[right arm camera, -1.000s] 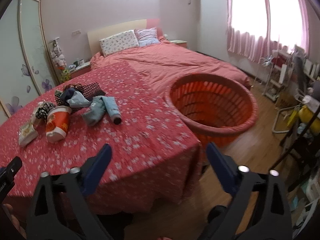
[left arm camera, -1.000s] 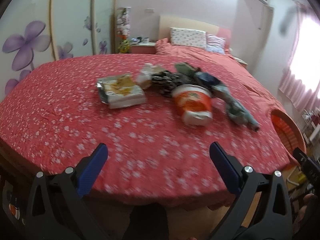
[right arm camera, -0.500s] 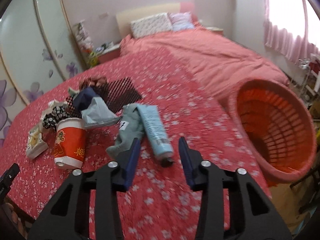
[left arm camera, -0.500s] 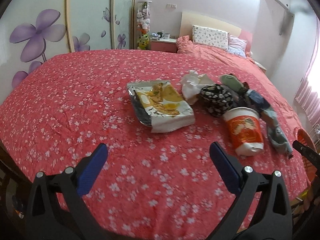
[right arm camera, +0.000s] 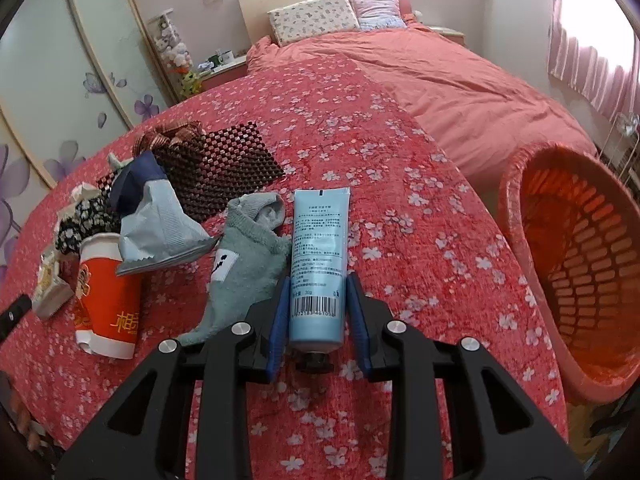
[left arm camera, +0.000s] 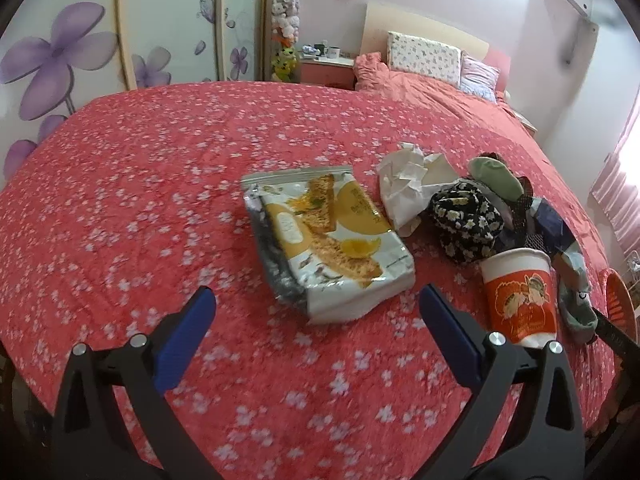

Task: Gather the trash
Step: 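Grasp the blue lotion tube with the right tool while the left tool approaches the snack bag, then grasp the yellow snack wrapper bag with the left tool and lift it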

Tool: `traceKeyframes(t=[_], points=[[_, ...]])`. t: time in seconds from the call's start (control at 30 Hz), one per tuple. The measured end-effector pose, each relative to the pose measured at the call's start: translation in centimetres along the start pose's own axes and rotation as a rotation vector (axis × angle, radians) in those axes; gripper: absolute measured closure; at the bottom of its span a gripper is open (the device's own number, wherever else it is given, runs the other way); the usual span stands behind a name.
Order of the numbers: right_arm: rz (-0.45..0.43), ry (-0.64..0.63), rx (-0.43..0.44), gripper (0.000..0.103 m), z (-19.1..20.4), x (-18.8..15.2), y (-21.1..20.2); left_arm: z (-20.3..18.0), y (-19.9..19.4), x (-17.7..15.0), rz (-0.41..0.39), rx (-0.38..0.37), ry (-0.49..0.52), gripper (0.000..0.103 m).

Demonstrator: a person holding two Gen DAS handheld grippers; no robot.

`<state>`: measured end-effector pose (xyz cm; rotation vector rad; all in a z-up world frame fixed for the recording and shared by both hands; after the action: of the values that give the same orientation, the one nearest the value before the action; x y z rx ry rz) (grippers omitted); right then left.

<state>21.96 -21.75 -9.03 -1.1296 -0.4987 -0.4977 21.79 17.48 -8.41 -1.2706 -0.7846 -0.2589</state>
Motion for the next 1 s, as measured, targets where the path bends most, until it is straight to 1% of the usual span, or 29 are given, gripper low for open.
traceKeyframes(t=[0.13, 0.2, 0.33, 0.43, 0.5, 0.57, 0.7, 0.87, 1.0], points=[[0.004, -0.027, -0.015, 0.074, 0.3, -0.2, -0.3, -1.3, 1.0, 0.7, 0.013, 0.006, 0.018, 0.004], [0.005, -0.028, -0.017, 0.074, 0.2, -0.2, -0.1, -1.8, 1.6, 1.0, 0.018, 0.030, 0.028, 0.004], [-0.001, -0.026, -0.022, 0.074, 0.1, -0.1, 0.2, -2.5, 3.0, 1.1, 0.065, 0.053, 0.030, 0.004], [-0.008, -0.028, -0.032, 0.074, 0.2, -0.2, 0.3, -2.7, 4.2, 1.1, 0.087, 0.084, 0.031, 0.004], [-0.012, -0.033, -0.036, 0.074, 0.3, -0.2, 0.4, -2.6, 5.0, 1.0, 0.112, 0.079, 0.019, 0.004], [-0.018, -0.032, -0.034, 0.074, 0.2, -0.3, 0.3, -2.1, 5.6, 1.0, 0.128, 0.054, 0.001, 0.004], [-0.031, -0.011, -0.050, 0.074, -0.3, -0.3, 0.1, -0.3, 6.1, 1.1, 0.115, 0.050, -0.006, 0.009], [-0.037, -0.027, -0.068, 0.074, -0.3, -0.4, 0.2, 1.8, 6.2, 1.6, 0.113, 0.021, -0.033, 0.023], [-0.039, -0.022, -0.069, 0.074, 0.1, -0.6, 0.2, 2.6, 6.1, 2.2, 0.108, -0.018, -0.056, 0.031]])
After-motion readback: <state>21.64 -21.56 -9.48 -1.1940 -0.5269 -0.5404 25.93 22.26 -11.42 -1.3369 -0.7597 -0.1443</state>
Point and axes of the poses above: each gripper's, at about its wrist camera, not at the fingertips, and y roughly the way its jaws point, z to its left, x to its top, the point moved 5 cm from there along y, roughly the way its jaws point, and after that the axes turned 13 degrees about x, right-handed, at the moved point
